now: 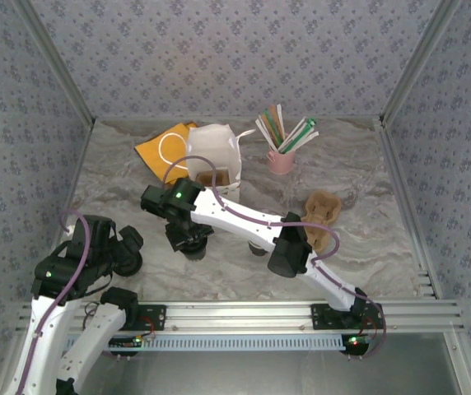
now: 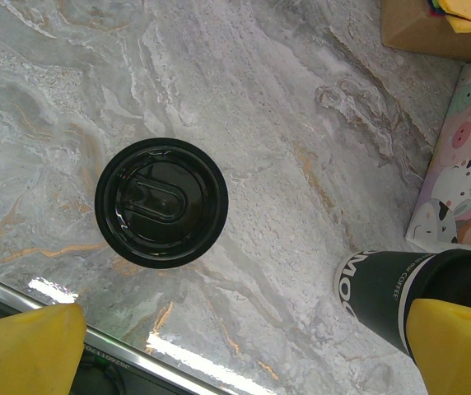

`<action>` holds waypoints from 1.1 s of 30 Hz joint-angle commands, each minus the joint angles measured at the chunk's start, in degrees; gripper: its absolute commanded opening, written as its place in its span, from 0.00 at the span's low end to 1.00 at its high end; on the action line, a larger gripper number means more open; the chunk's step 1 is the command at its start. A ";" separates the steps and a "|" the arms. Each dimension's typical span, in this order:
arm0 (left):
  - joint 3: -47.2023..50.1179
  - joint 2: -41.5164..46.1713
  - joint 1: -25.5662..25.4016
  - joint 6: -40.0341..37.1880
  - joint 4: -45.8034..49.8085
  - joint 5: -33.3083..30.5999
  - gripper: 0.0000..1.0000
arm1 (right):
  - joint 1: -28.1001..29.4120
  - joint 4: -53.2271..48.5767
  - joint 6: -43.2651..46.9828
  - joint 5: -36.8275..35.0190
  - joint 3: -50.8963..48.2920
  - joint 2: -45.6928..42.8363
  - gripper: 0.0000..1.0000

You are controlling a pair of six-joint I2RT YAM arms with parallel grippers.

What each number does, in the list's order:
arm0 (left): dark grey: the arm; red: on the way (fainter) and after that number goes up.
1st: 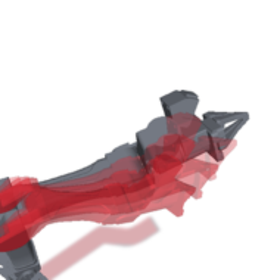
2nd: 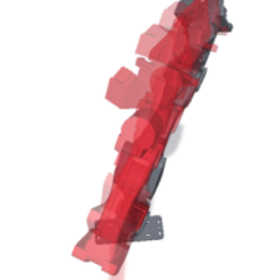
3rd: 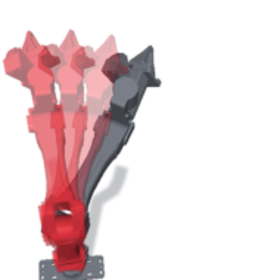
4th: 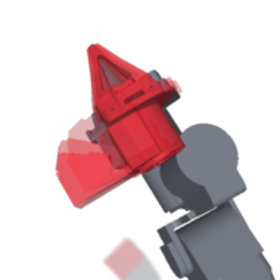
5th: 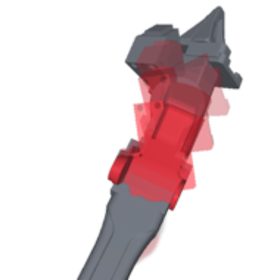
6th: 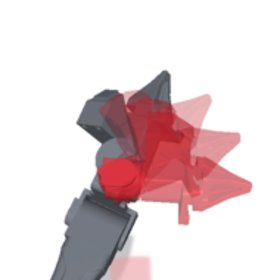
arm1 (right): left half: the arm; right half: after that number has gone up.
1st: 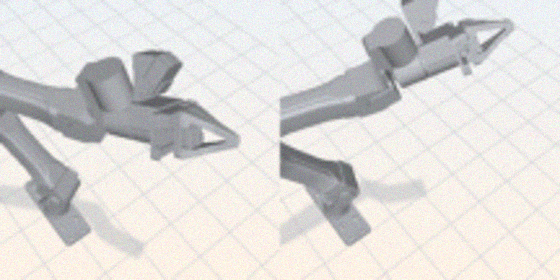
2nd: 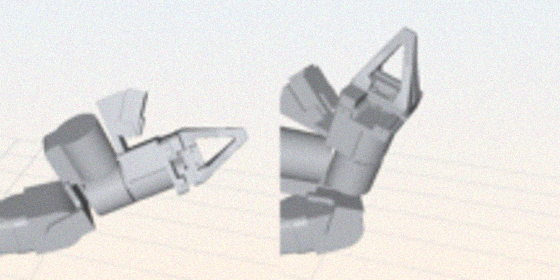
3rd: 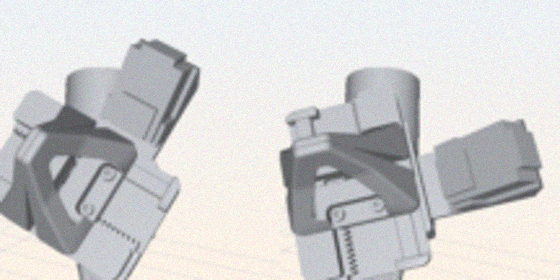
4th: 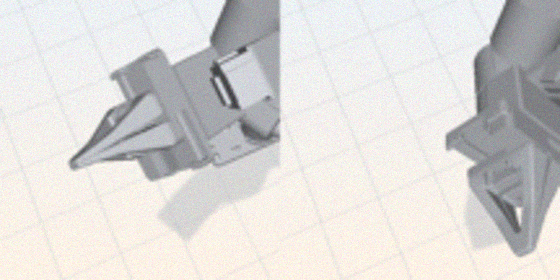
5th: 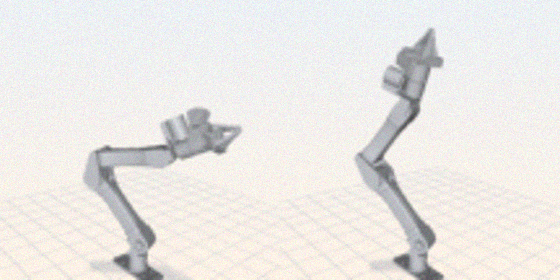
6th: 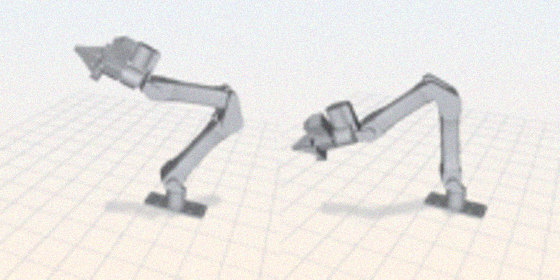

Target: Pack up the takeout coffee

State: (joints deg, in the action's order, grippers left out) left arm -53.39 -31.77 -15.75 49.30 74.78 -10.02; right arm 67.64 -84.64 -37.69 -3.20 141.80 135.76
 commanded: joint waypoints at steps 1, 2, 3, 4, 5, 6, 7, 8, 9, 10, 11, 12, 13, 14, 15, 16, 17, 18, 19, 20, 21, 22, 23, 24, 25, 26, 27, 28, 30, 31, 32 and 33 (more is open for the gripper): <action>-0.04 -0.05 0.32 -0.78 -0.51 0.44 1.00 | 0.21 -0.96 -0.17 -0.84 -0.29 -1.38 0.65; -0.01 -0.03 0.28 -0.78 -0.53 0.43 1.00 | 0.22 -0.96 -0.20 -0.86 -0.29 -1.56 0.65; 0.00 -0.05 0.28 -0.78 -0.52 0.43 1.00 | 0.22 -0.96 -0.21 -0.97 -0.29 -1.71 0.65; -0.05 -0.05 0.28 -0.71 -0.52 0.41 1.00 | 0.22 -0.89 -0.19 -1.02 -0.28 -1.99 0.65; -0.05 -0.06 0.32 -0.76 -0.51 0.52 1.00 | 0.30 -0.88 -0.21 -1.10 -0.29 -2.17 0.65; -0.10 -0.05 0.28 -0.78 -0.52 0.52 1.00 | 0.30 -0.84 -0.18 -1.13 -0.28 -2.46 0.65; -0.27 -0.05 0.28 -0.78 -0.52 0.51 1.00 | 0.35 -0.79 -0.18 -1.11 -0.28 -2.74 0.65; -0.39 -0.05 0.32 -0.86 -0.50 0.52 1.00 | 0.39 -0.71 -0.22 -1.35 -0.29 -3.02 0.65; -0.41 -0.05 0.28 -1.02 -0.60 0.49 1.00 | 0.48 -0.70 -0.21 -1.44 -0.23 -3.28 0.65; -0.64 -0.07 0.28 -1.13 -0.65 0.61 1.00 | 0.56 -0.75 -0.17 -1.53 -0.27 -3.53 0.65; -0.71 -0.09 0.28 -1.21 -0.75 0.70 1.00 | 0.65 -0.85 -0.19 -1.60 -0.27 -3.86 0.65; -0.81 -0.07 0.30 -1.29 -0.95 0.95 1.00 | 0.74 -0.96 -0.20 -1.69 -0.33 -3.99 0.65; -0.89 -0.05 0.28 -1.39 -1.11 1.29 1.00 | 0.74 -1.17 -0.22 -1.87 -0.34 -4.25 0.65; -0.93 -0.11 0.28 -1.46 -1.34 1.68 1.00 | 0.90 -1.31 -0.19 -1.95 -0.51 -4.53 0.65; -0.90 -0.05 0.28 -1.43 -1.44 1.87 1.00 | 0.92 -1.40 -0.19 -2.07 -0.75 -4.83 0.65; -1.00 -0.05 0.28 -1.69 -1.69 2.35 1.00 | 0.92 -1.33 -0.32 -2.14 -1.26 -5.31 0.65; -1.03 -0.06 0.28 -1.92 -1.99 2.83 1.00 | 0.90 -1.25 -0.39 -2.20 -1.88 -5.78 0.65; -1.10 -0.04 0.28 -2.16 -2.21 3.32 1.00 | 1.00 -1.06 -0.51 -2.40 -2.48 -6.30 0.65; -1.33 -0.08 0.28 -2.50 -2.44 3.76 1.00 | 1.01 -0.97 -0.56 -2.57 -3.03 -6.74 0.65; -1.53 -0.06 0.28 -2.94 -2.76 4.16 1.00 | 1.09 -0.86 -0.71 -2.74 -3.79 -7.35 0.65; -1.80 -0.09 0.28 -3.29 -2.99 4.67 1.00 | 1.09 -0.64 -0.84 -2.80 -4.52 -7.92 0.65; -2.11 -0.11 0.28 -3.75 -3.31 5.26 1.00 | 1.18 -0.56 -1.00 -2.91 -5.05 -8.35 0.65; -2.41 -0.14 0.28 -4.10 -3.48 5.55 1.00 | 1.26 -0.39 -1.03 -3.18 -5.68 -8.86 0.65; -2.65 -0.14 0.28 -4.27 -3.43 5.62 1.00 | 1.25 -0.13 -1.07 -3.25 -6.30 -9.27 0.65; -2.85 -0.14 0.28 -4.43 -3.42 5.63 1.00 | 1.34 -0.04 -1.20 -3.30 -6.96 -9.74 0.65; -3.03 -0.14 0.28 -4.53 -3.48 5.58 1.00 | 1.44 0.23 -1.16 -3.38 -7.49 -10.14 0.65; -3.11 -0.18 0.28 -4.49 -3.42 5.54 1.00 | 1.53 0.41 -1.21 -3.44 -7.95 -10.48 0.65; -3.13 -0.14 0.28 -4.52 -3.43 5.53 1.00 | 1.62 0.68 -1.25 -3.45 -8.44 -10.89 0.65; -3.05 -0.28 0.28 -4.52 -3.51 5.69 1.00 | 1.80 1.13 -1.29 -3.47 -9.73 -11.54 0.65; -3.05 -0.38 0.29 -4.49 -3.57 5.82 1.00 | 1.88 1.25 -1.40 -3.43 -10.45 -11.89 0.65; -3.10 -0.40 0.33 -4.54 -3.63 6.03 1.00 | 1.92 1.53 -1.33 -3.45 -11.47 -12.33 0.65; -3.08 -0.48 0.28 -4.55 -3.77 6.22 1.00 | 1.97 1.65 -1.38 -3.47 -12.39 -12.66 0.66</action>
State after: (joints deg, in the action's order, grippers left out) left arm -54.70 -31.94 -15.75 45.87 71.83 -5.04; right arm 69.08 -82.72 -38.15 -5.37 131.33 125.78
